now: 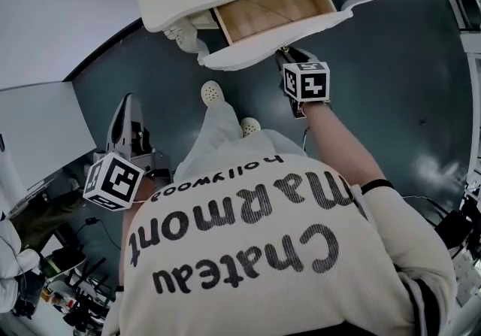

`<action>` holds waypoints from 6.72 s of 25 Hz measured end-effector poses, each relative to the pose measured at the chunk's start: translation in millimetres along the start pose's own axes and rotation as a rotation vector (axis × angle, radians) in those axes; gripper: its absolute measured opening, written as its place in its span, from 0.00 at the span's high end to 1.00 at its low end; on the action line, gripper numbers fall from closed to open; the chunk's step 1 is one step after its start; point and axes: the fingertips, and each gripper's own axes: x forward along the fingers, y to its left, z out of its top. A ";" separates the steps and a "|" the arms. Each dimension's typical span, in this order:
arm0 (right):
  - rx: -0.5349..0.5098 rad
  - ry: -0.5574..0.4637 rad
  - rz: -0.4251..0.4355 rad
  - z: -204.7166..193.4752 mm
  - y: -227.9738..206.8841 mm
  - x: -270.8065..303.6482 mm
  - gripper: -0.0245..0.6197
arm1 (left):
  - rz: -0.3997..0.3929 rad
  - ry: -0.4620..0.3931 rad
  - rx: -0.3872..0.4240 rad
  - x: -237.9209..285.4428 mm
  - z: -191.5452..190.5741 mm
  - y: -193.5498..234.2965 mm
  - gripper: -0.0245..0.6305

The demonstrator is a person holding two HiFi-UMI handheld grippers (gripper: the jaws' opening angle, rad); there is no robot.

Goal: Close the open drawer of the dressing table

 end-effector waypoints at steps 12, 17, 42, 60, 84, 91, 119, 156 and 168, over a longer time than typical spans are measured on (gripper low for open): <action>-0.030 0.003 0.007 15.3 -0.3 14.5 0.73 | 0.011 0.013 -0.002 12.3 2.6 6.2 0.95; -0.026 -0.007 0.010 22.4 -1.1 20.9 0.73 | 0.013 0.020 0.001 20.6 6.9 8.1 0.95; 0.007 0.029 0.014 40.6 -5.1 40.2 0.73 | -0.109 0.079 0.062 103.7 55.0 -9.8 0.95; 0.160 -0.019 -0.105 92.9 -0.8 86.9 0.74 | -0.179 0.067 0.098 165.3 138.4 38.5 0.95; 0.155 -0.053 -0.131 113.8 -4.0 106.9 0.74 | -0.128 0.030 0.074 160.3 153.8 64.1 0.95; 0.155 -0.056 -0.131 115.2 -4.0 109.9 0.74 | -0.058 -0.017 0.039 135.4 152.4 87.1 0.95; 0.358 -0.399 0.146 168.6 19.4 -56.1 0.83 | -0.120 -0.053 0.038 62.3 49.5 -29.4 0.95; -0.007 -0.685 0.247 180.2 75.4 -248.8 0.87 | -0.189 -0.256 0.138 -38.6 24.4 -130.4 0.95; -0.018 -0.656 0.245 161.9 78.1 -257.2 0.87 | -0.186 -0.243 0.139 -52.3 12.5 -133.6 0.95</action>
